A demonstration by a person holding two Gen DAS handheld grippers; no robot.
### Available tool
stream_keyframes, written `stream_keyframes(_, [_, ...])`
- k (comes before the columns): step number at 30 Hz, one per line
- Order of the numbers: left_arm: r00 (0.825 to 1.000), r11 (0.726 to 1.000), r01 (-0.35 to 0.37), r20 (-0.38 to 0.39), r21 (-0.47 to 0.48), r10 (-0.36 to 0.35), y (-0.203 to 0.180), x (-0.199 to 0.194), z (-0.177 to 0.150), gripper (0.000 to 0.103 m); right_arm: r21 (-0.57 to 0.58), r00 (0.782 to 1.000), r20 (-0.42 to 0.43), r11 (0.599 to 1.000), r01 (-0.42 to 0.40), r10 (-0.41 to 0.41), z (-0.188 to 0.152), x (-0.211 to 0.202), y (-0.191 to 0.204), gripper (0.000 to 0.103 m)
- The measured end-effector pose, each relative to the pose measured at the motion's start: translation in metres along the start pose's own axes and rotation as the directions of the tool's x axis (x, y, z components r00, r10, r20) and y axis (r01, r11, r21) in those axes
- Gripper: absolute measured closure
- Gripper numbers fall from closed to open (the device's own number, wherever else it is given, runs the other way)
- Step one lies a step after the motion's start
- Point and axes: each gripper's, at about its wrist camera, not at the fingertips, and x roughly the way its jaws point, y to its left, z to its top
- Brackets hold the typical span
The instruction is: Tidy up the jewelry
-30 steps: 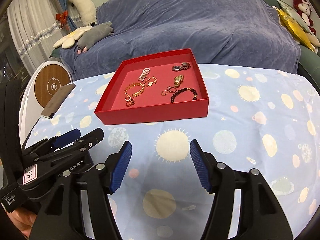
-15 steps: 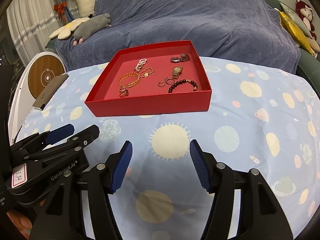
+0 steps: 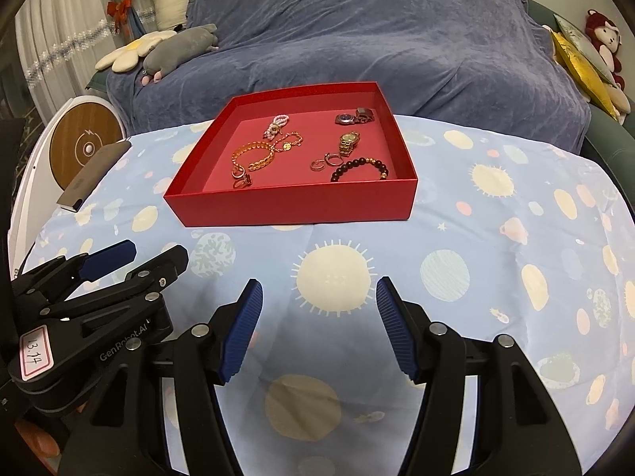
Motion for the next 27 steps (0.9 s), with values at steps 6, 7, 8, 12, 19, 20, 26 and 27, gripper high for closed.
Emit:
stream_keyframes(6, [1.000,1.000,-0.010,0.002,0.001,0.010,-0.0014,0.0012,-0.0001,0.048,-0.001,1.000,-0.001,1.000,0.015,-0.015,0.0003,0.0008,-0.0011,0.045])
stream_keyframes(7, [1.000,1.000,-0.013,0.002,0.002,0.013,-0.0019,0.0014,-0.0003,0.048,-0.002,1.000,-0.002,1.000,0.017,-0.017,0.0002,0.0010,-0.0012,0.045])
stream_keyframes(8, [1.000,1.000,-0.016,0.004,0.004,0.016,-0.0021,0.0015,-0.0005,0.048,-0.003,1.000,-0.002,1.000,0.020,-0.020,0.0000,0.0011,-0.0009,0.045])
stream_keyframes(12, [1.000,1.000,-0.026,0.008,0.008,0.026,-0.0028,0.0015,-0.0006,0.048,-0.003,1.000,-0.003,1.000,0.026,-0.026,0.0000,0.0014,-0.0010,0.045])
stream_keyframes(19, [0.999,0.999,-0.047,0.012,0.014,0.047,-0.0046,0.0019,-0.0012,0.048,-0.003,0.999,-0.005,0.999,0.037,-0.037,-0.0007,0.0027,-0.0004,0.045])
stream_keyframes(20, [0.999,0.999,-0.049,0.011,0.014,0.049,-0.0047,0.0025,-0.0013,0.048,-0.003,0.999,-0.005,0.999,0.041,-0.041,-0.0008,0.0031,-0.0004,0.045])
stream_keyframes(26, [0.997,0.997,-0.075,0.008,0.020,0.075,-0.0066,0.0060,-0.0023,0.046,0.006,0.998,-0.011,0.998,0.066,-0.066,-0.0021,0.0061,-0.0018,0.044])
stream_keyframes(27, [0.997,0.997,-0.077,0.005,0.020,0.076,-0.0067,0.0066,-0.0025,0.046,0.006,0.998,-0.013,0.998,0.069,-0.069,-0.0025,0.0068,-0.0018,0.044])
